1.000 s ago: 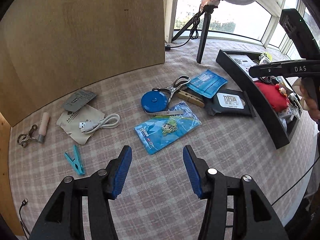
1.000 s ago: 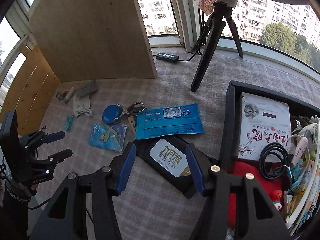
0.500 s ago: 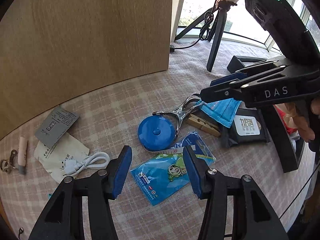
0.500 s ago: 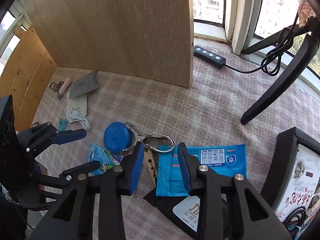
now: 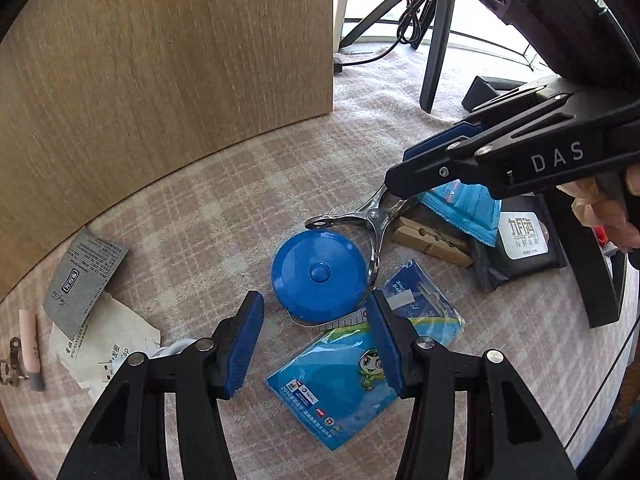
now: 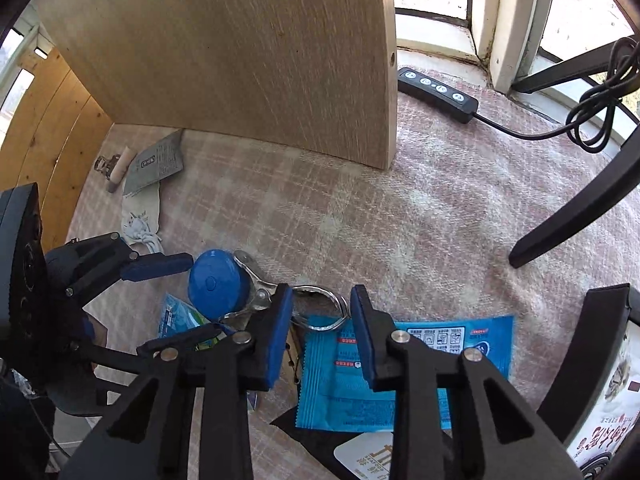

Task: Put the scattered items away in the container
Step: 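Grasp the silver metal clamp with the right tool while the left tool grasps the blue tape measure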

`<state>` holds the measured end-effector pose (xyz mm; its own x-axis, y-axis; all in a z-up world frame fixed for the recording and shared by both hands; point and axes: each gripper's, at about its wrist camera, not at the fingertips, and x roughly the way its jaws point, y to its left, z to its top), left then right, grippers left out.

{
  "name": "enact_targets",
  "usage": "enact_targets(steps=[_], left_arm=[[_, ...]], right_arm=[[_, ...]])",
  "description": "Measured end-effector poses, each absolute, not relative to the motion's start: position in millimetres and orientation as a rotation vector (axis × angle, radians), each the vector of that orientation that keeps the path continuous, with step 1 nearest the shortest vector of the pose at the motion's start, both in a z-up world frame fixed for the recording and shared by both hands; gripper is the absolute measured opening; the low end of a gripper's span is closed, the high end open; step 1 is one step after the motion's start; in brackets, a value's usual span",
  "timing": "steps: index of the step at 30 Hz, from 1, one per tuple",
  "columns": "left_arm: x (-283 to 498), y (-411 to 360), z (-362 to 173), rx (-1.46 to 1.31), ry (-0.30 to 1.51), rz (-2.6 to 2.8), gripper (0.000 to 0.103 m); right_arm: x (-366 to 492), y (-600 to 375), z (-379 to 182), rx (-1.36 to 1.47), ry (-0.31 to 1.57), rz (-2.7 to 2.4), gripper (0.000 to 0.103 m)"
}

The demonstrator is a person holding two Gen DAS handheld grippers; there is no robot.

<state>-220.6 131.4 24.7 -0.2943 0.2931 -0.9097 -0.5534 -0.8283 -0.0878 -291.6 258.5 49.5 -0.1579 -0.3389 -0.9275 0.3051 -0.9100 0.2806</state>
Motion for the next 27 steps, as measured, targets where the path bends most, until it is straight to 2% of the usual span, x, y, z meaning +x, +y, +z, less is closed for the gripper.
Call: enact_targets(steps=[13,18,21,24,27], left_arm=[[-227.2,140.9,19.5,-1.413,0.362,2.136,0.05],[-228.0,141.9,19.7,-1.416,0.369,2.128,0.048],[-225.9,141.2,19.9,-1.412,0.377,2.125,0.047],[-224.1,139.0,19.9,-1.41,0.375,2.127,0.048],[-225.3,137.2,19.1,-1.406,0.364,2.121,0.048]], right_arm=[[-294.9,264.8,49.5,1.746,-0.029,-2.114,0.029],[-301.7,272.8,40.5,1.759,-0.121,-2.087,0.029],[-303.8,268.3,40.6,1.749,-0.111,-2.078,0.029],[-306.0,262.2,41.8,1.744,-0.112,-2.065,0.02],[-309.4,260.6,42.3,1.75,-0.101,-2.069,0.018]])
